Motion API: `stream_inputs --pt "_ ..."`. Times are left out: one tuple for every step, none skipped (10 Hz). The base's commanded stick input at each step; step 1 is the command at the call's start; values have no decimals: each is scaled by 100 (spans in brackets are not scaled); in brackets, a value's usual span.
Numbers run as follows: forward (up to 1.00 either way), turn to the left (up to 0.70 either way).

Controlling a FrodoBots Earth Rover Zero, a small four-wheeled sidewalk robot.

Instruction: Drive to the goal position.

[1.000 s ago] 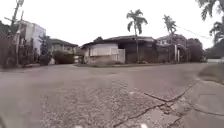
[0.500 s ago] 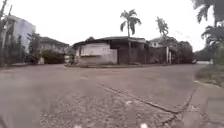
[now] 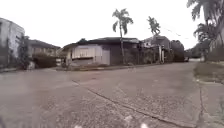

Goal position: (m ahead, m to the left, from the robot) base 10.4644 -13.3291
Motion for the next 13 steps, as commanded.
stream_inputs --pt "100 -27" --pt "100 -27" --pt "100 -27" --pt "100 -27" --pt "100 -27" --pt "100 -27" --pt "100 -27" --pt "100 -27" --pt "100 -27" --pt "100 -27" --pt "100 -27" --pt "100 -27" --pt "100 -27"
